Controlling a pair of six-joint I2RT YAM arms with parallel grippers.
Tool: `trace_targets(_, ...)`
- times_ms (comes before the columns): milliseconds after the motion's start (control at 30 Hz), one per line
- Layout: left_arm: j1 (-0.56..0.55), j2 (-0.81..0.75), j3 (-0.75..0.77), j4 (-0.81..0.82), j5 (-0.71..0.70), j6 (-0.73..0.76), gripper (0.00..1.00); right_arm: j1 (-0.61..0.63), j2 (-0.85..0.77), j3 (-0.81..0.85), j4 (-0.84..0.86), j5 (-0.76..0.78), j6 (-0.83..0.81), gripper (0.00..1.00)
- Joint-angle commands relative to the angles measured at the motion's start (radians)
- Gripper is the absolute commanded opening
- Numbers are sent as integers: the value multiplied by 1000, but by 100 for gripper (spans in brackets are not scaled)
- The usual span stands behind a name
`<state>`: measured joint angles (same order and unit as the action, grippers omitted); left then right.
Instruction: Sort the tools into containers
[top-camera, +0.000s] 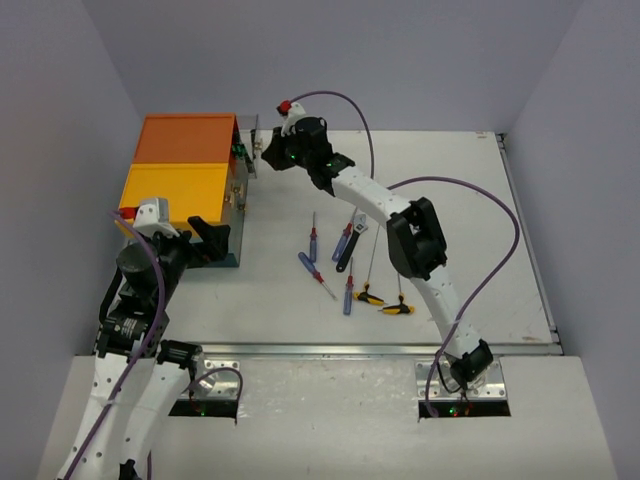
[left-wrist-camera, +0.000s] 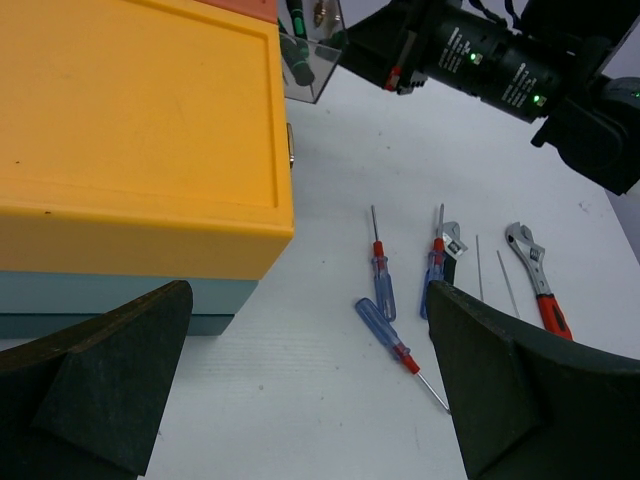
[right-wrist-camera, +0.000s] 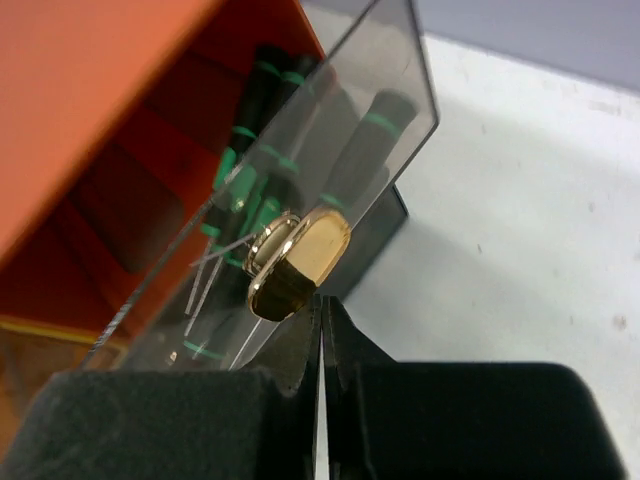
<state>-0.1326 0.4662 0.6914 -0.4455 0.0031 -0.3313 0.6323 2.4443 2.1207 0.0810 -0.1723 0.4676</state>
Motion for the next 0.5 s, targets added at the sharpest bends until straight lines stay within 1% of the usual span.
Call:
trace_targets(0, -15, -7, 2, 42, 3, -6, 100, 18, 2, 103, 36, -70, -11, 0)
trace_targets(33, -15, -8, 2, 42, 3, -6, 100, 21, -1, 70, 76, -78, -4, 0)
trace_targets(133, -15, -8, 2, 42, 4, -6, 100, 24, -1, 57, 131, -125, 51, 0)
trace_targets(233, -16, -4, 3, 42, 5, -5, 100, 38, 61, 159, 99, -136, 71, 0)
trace_targets(267, -15, -4, 2, 42, 5, -5, 100, 41, 71, 168, 107, -142, 80, 0)
trace_targets(467, -16, -8, 2, 41, 3, -6, 100, 54, 77, 110, 245, -169, 169, 0)
